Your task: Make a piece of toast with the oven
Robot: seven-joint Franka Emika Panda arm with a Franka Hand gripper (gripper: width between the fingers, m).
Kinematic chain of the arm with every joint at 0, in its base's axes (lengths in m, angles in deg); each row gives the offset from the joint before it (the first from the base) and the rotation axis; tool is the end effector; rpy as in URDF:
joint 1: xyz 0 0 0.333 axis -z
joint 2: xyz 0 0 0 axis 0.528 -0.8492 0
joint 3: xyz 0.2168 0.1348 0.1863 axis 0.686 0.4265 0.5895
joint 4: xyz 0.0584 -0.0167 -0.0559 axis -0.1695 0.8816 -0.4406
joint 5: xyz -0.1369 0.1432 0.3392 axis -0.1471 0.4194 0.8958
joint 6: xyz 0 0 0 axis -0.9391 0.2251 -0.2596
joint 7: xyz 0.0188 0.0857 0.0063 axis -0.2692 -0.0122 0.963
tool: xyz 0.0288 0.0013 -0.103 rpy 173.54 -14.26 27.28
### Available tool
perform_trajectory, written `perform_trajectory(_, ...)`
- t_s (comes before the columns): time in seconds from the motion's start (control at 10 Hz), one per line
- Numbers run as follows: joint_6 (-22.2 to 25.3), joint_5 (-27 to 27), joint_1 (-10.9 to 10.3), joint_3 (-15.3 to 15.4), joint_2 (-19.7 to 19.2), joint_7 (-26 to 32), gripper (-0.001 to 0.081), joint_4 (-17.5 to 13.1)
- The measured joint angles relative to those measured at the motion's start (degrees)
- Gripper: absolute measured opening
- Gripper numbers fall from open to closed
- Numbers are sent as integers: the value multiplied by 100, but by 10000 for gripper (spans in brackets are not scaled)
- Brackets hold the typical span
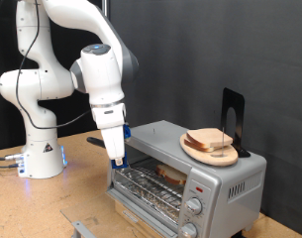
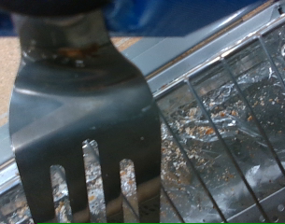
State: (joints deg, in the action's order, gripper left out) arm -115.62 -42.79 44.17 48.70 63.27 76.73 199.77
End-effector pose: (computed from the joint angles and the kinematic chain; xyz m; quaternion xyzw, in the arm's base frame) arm 0.4442 0.0232 0.3268 -0.9875 -0.1277 -0.0517 0.0760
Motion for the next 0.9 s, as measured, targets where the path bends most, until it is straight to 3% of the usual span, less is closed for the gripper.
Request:
perform_trajectory(0.2,-59,73,25,-71,47,61,464,142)
perform_trajectory(0.5,-559,665,35,-314,418,461,464,706)
perform_trajectory(0.9,-647,1463,53,-889,1011,980,464,1181)
